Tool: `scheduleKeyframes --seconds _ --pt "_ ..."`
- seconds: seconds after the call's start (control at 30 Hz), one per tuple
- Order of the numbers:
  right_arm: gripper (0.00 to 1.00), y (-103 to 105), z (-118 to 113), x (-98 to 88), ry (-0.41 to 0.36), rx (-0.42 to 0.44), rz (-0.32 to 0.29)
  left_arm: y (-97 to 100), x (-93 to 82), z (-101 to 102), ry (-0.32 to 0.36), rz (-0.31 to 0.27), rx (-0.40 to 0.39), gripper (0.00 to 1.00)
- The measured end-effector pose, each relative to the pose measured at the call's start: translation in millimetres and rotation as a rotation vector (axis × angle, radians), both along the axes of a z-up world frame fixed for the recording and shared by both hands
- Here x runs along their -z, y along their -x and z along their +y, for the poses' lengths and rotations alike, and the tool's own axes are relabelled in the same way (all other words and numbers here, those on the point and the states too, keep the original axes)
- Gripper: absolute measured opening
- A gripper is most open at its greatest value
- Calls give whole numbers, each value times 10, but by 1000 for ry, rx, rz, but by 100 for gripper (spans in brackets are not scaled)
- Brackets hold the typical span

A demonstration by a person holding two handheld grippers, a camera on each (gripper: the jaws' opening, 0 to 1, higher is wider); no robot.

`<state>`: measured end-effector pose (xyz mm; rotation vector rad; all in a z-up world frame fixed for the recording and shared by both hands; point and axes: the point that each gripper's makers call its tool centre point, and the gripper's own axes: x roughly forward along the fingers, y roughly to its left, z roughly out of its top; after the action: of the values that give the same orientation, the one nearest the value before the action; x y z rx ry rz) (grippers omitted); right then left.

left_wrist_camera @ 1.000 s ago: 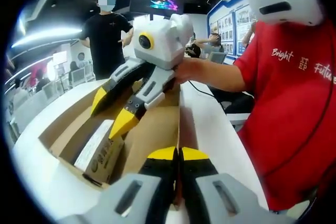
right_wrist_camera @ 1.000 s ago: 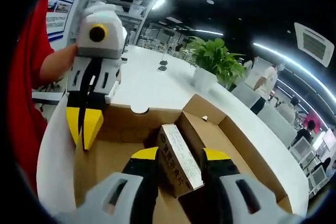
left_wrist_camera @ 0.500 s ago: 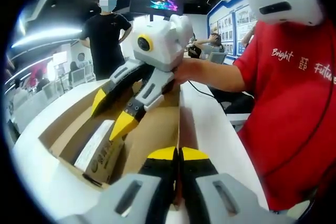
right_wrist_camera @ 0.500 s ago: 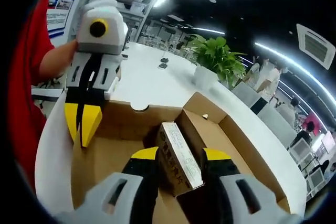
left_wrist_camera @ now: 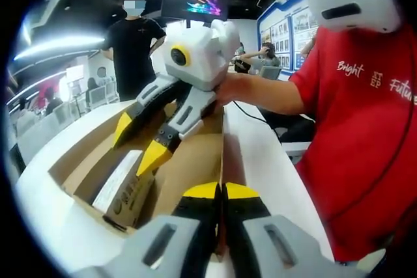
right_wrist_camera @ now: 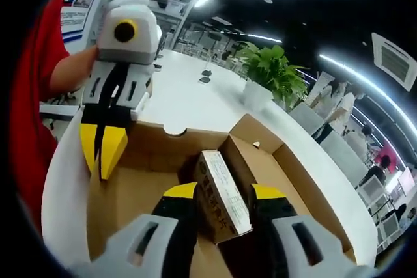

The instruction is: Operate the shoe box by opening the lid, removing the specified soft item, and placing it in the target area until the item is outside and the box remains undamaged.

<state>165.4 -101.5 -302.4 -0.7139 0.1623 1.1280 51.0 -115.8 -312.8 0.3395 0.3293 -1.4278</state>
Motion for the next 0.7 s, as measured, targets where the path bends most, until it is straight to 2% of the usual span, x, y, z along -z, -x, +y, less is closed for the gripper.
scheduleKeyframes --seconds 0.13,0.27,0.37,0.43,0.47,0.57,0.63,0.7 --pt "29 10 -11 -44 0 -10 -8 5 0 -3 1 -4 -3 1" --pt "29 18 -2 -9 -3 -17 30 0 -17 -6 22 -1 -2 1" --pt "29 40 6 -59 -8 -31 24 6 -14 -11 22 -10 -5 1" --pt "27 57 21 -43 -25 -33 59 1 -23 -12 33 -6 -3 1" --pt "27 59 31 -22 -19 -31 72 -3 -23 -15 31 -2 -1 1" --pt "26 107 63 -18 -7 -49 51 1 -21 -18 30 -6 1 1" --pt "26 52 34 34 33 -33 57 0 -22 -21 33 -5 2 1" --pt "26 44 38 50 87 -63 27 -1 -20 -23 30 -3 3 1"
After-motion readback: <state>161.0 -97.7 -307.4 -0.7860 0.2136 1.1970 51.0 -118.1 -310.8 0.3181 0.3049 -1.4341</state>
